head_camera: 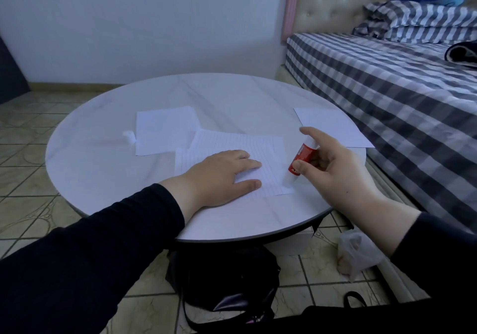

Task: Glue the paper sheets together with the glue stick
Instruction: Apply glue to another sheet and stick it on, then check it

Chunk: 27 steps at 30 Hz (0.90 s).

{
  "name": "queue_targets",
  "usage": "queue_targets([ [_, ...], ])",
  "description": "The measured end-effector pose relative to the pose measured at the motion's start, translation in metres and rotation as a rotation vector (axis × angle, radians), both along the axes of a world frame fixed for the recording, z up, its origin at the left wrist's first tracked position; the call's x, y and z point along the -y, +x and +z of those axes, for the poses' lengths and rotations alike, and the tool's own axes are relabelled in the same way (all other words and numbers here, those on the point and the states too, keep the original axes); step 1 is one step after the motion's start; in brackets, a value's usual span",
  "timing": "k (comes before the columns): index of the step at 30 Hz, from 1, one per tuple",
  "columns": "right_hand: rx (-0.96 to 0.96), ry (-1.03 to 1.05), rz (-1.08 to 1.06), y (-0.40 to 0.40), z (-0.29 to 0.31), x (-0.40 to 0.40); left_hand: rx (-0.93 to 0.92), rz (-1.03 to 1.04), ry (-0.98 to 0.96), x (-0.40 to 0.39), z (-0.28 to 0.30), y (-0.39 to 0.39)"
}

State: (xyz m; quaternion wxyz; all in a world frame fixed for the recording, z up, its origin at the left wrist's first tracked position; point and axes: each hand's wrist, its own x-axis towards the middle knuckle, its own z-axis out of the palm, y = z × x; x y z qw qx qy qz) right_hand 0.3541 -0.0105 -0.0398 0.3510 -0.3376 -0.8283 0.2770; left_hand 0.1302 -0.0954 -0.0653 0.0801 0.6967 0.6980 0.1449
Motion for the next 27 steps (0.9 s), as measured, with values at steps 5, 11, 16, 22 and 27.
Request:
queue_targets([
  [5,0.098,0.039,0.004,-0.006,-0.003,0.009,0.057,0.058,-0.056,-0.001,-0.002,0.003],
  [11,0.079,0.015,-0.024,-0.010,0.001,-0.002,0.113,0.023,-0.215,0.021,0.032,-0.031],
  [16,-0.126,-0.054,-0.048,-0.010,0.016,-0.010,0.019,-0.038,-0.377,0.044,0.029,-0.053],
  [22,-0.212,0.015,-0.176,-0.009,0.034,-0.010,-0.234,0.059,-0.279,0.034,0.023,-0.025],
  [27,-0.113,-0.072,-0.110,-0.018,0.011,-0.025,-0.243,0.052,-0.155,0.024,0.008,-0.008],
])
